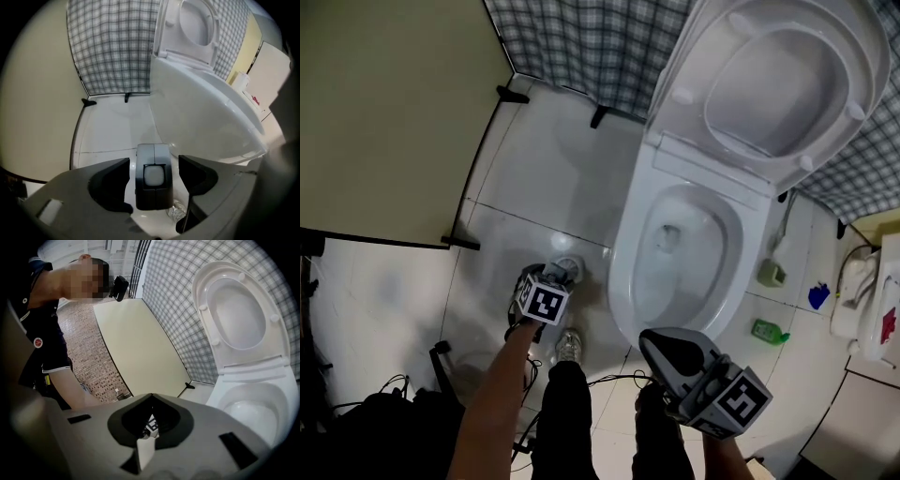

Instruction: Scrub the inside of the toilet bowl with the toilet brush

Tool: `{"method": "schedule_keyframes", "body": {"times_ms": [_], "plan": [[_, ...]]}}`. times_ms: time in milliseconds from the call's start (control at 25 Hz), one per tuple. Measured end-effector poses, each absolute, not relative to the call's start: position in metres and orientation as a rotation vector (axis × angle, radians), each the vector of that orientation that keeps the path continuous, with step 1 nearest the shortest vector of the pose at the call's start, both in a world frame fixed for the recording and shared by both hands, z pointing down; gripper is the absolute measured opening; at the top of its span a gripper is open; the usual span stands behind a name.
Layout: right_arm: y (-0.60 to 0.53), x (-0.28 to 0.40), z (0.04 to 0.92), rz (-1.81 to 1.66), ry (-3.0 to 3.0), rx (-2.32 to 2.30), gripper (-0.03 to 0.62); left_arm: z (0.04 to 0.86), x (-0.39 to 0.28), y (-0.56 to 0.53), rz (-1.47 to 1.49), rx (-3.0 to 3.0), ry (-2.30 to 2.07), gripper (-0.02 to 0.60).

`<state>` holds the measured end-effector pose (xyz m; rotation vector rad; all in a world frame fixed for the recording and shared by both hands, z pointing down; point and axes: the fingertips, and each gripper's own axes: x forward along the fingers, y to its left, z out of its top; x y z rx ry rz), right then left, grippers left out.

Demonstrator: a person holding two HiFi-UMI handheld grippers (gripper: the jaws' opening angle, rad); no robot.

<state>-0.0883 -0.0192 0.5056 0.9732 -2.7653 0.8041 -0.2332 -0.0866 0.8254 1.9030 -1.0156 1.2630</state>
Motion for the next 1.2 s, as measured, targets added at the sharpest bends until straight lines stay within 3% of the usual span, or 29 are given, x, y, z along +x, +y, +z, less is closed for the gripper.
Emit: {"method": "schedule_keyframes", "body": {"times_ms": [120,280,440,800,1200], "plan": [[-0.025,-0.088,0.512,0.821,-2.759,0.991,0.000,0.848,-0.234,-0.083,1.381,1.834,-0.929,0.324],[-0.026,-0.085,0.521,0.834,-2.744,1.002,0.000,0.867,-0.233,-0.080,1.455,1.803,-0.878,0.212],[-0.026,-0.080,0.526,0.851,-2.727,1.019,0.000,0.866,-0.234,-0.089,1.491,1.825,-0.904,0.173],[-0.014,-0.072,0.488,0.835,-2.747,1.061,0.000,0.813,-0.248,-0.072,1.476,1.792,-0.929,0.170],[0.012,-0.052,0.391,0.735,-2.795,1.116,0.000,0.634,-0.244,-0.062,1.378,1.956,-1.041,0.170]]}}
